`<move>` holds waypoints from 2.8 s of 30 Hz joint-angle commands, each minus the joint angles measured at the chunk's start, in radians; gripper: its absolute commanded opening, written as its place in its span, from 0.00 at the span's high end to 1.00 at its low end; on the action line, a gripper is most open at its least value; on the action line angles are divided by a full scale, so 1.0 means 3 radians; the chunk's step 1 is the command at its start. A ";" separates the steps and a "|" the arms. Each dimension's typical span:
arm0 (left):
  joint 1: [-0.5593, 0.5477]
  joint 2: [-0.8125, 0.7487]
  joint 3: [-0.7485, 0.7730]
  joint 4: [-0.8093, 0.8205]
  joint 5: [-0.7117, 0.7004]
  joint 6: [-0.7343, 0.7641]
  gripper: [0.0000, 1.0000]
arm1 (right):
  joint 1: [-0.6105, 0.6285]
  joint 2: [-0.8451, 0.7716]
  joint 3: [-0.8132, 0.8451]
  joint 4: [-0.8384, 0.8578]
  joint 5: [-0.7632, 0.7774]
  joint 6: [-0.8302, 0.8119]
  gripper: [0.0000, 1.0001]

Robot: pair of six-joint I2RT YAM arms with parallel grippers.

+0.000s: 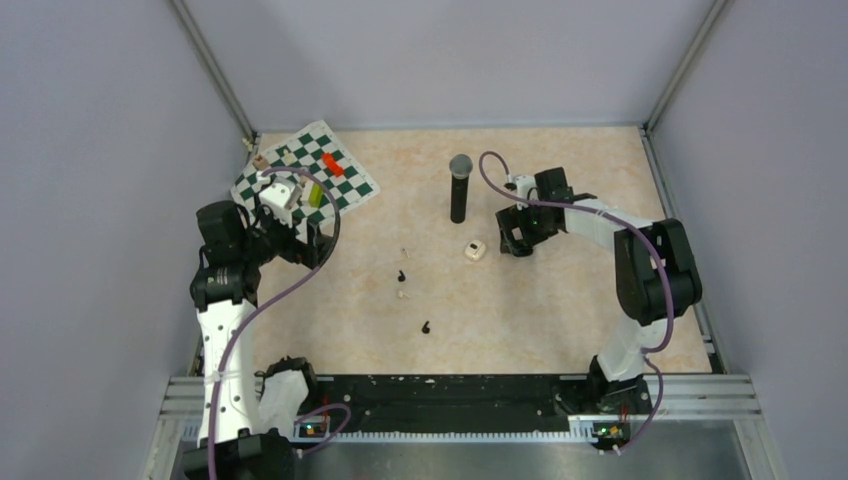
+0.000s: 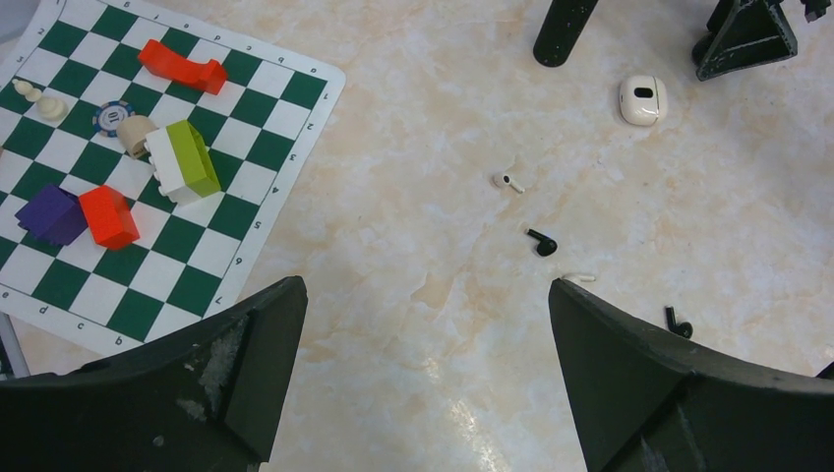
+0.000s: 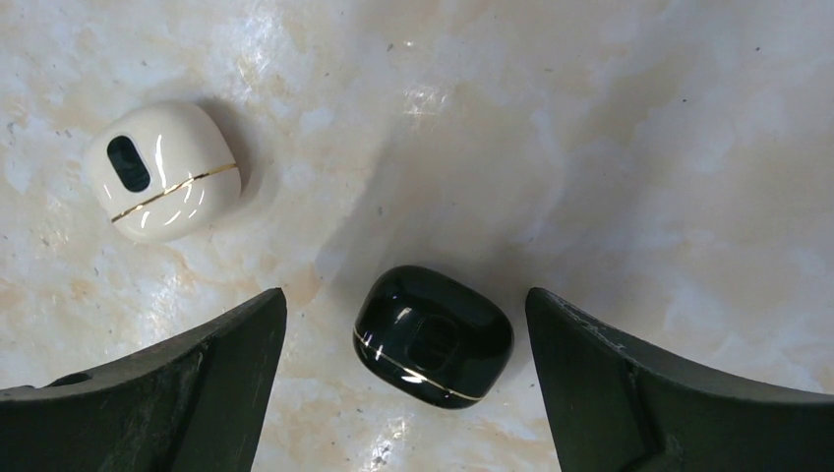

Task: Insert the wireless bluetooth earbuds into the charging case
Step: Pick up the charging case at the center of the board.

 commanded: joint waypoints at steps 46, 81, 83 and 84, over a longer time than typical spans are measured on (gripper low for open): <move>0.0005 -0.0021 -0.0001 0.0037 0.0170 0.0050 0.01 | 0.0098 -0.0490 -0.0015 -0.0284 0.1585 -0.0763 0.09; 0.0010 -0.0016 0.0001 0.0022 0.0173 0.0051 0.01 | 0.0174 -0.0201 0.0087 -0.0219 0.1527 -0.0302 0.02; 0.0010 -0.0008 -0.0001 0.0022 0.0178 0.0055 0.01 | 0.0170 -0.0229 0.0082 -0.0220 0.1590 -0.0340 0.02; 0.0010 -0.0005 -0.0001 0.0022 0.0182 0.0054 0.01 | 0.0168 -0.0241 0.0077 -0.0218 0.1610 -0.0362 0.02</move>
